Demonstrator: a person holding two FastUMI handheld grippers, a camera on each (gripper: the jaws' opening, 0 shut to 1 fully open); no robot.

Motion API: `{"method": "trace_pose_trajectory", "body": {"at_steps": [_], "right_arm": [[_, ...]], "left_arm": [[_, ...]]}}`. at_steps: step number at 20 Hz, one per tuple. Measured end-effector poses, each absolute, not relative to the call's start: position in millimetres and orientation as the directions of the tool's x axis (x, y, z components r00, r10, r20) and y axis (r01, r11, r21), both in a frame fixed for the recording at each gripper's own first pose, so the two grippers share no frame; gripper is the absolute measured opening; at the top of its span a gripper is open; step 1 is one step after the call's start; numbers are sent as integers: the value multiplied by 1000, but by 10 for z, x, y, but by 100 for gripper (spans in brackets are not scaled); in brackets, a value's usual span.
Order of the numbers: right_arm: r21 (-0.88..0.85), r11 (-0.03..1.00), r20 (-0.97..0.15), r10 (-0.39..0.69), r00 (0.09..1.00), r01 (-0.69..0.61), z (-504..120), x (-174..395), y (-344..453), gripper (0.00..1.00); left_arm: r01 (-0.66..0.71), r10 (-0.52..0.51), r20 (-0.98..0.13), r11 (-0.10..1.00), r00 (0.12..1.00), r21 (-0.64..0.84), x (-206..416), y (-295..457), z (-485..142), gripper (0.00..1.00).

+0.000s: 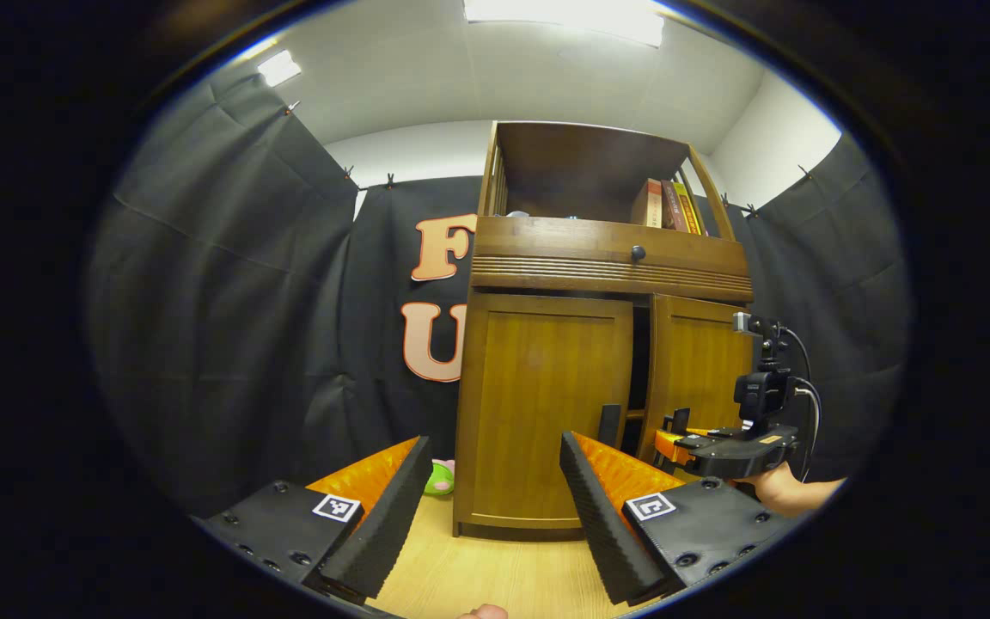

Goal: Open the right door of the double-door shoe cabinet with the right hand, and open the left door with the left hand.

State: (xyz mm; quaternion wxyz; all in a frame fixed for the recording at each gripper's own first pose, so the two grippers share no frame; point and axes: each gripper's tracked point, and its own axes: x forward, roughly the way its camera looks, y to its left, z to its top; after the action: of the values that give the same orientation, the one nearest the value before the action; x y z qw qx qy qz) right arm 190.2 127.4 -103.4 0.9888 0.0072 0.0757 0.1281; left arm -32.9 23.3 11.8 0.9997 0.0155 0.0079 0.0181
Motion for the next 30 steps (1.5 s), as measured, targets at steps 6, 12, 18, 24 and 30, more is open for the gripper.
{"method": "trace_pose_trajectory", "body": {"at_steps": [6, 12, 18, 24, 30], "right_arm": [[58, 965, -146, 262, 954, -256, -927, 1362, 950, 27], [46, 971, -147, 237, 960, -233, -882, 970, 537, 27], [35, 983, -169, 185, 968, -181, -790, 724, 148, 23], [11, 996, -175, 89, 980, -89, -721, 562, -293, 17], [-14, 1000, -166, 11, 986, -14, -704, 435, -766, 19]], "left_arm": [[37, -36, -40, 999, 999, 31, -358, -172, 50, 97], [79, -78, -52, 997, 996, 19, -356, -489, -27, 95], [119, -119, -72, 993, 990, -8, -315, -761, -99, 95], [144, -144, -73, 990, 987, -16, -306, -928, -89, 94], [165, -167, -77, 986, 983, -35, -290, -1056, -120, 94]]}}
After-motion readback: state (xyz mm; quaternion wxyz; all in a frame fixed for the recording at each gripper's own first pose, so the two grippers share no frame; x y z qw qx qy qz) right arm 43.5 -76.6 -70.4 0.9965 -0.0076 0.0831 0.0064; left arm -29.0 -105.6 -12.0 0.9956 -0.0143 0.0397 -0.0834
